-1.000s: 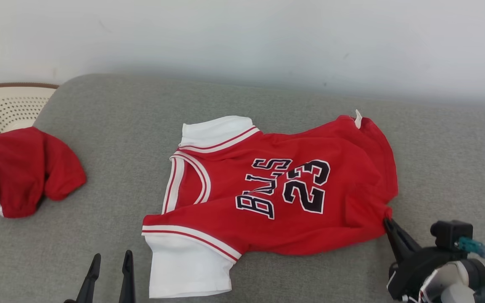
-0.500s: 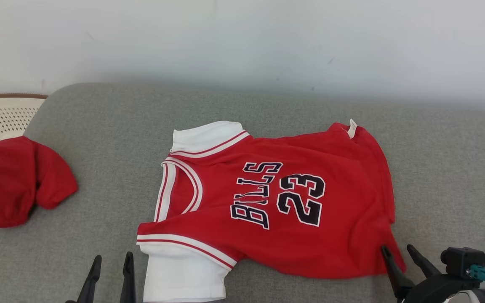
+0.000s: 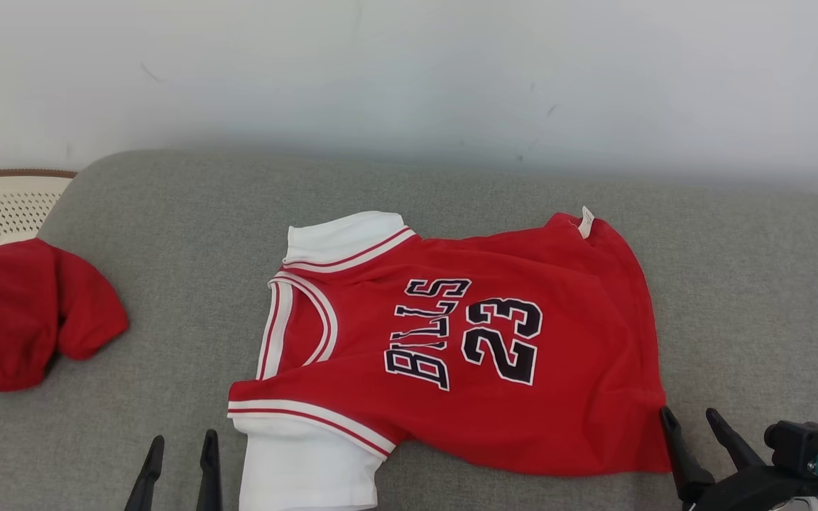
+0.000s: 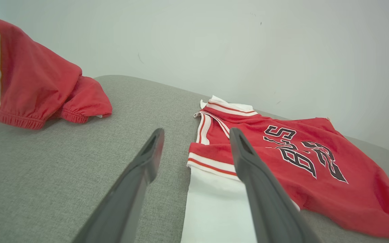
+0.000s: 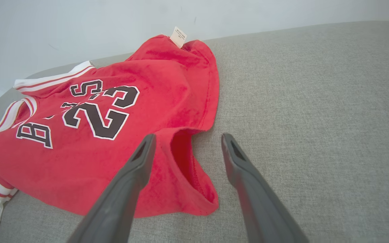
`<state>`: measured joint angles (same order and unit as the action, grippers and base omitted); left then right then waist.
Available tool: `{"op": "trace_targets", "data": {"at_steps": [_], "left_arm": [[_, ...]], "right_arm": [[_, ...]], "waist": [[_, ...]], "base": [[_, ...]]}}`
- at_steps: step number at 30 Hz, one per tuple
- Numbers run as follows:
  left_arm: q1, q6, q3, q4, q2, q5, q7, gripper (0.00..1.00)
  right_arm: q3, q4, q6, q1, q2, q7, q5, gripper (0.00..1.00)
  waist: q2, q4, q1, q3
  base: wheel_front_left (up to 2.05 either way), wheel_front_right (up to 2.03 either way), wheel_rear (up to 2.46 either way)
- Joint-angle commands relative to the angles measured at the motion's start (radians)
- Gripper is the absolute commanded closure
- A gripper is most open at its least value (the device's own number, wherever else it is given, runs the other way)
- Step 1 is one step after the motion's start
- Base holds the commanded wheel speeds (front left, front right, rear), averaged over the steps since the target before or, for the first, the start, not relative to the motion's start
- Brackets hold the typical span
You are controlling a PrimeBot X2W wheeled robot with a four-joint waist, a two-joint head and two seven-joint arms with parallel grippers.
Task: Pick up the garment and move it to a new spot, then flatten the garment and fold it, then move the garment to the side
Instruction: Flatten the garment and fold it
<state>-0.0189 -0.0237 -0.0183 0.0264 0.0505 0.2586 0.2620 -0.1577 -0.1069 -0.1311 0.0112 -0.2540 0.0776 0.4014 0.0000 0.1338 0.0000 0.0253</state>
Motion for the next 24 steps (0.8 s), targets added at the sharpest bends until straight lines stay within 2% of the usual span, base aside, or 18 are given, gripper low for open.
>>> {"op": "trace_targets", "data": {"at_steps": [1, 9, 24], "left_arm": [[-0.017, 0.003, 0.005, -0.005, 0.001, -0.007, 0.004, 0.00], [-0.028, 0.007, 0.016, -0.018, 0.001, -0.006, 0.004, 0.00], [-0.056, 0.025, 0.031, -0.051, 0.001, -0.040, 0.004, 0.00]], "right_arm": [[0.005, 0.005, 0.001, -0.012, 0.008, -0.005, -0.012, 0.00], [0.032, 0.014, 0.001, -0.016, 0.045, -0.047, -0.023, 0.00], [0.090, 0.024, 0.001, 0.010, 0.090, -0.220, -0.120, 0.00]], "waist": [[0.0000, -0.005, 0.0000, -0.005], [0.0000, -0.020, 0.0000, -0.015], [0.0000, -0.052, 0.0000, -0.037]], "base": [[0.00, 0.00, 0.00], [0.00, 0.00, 0.00], [0.00, 0.00, 0.00]]}}
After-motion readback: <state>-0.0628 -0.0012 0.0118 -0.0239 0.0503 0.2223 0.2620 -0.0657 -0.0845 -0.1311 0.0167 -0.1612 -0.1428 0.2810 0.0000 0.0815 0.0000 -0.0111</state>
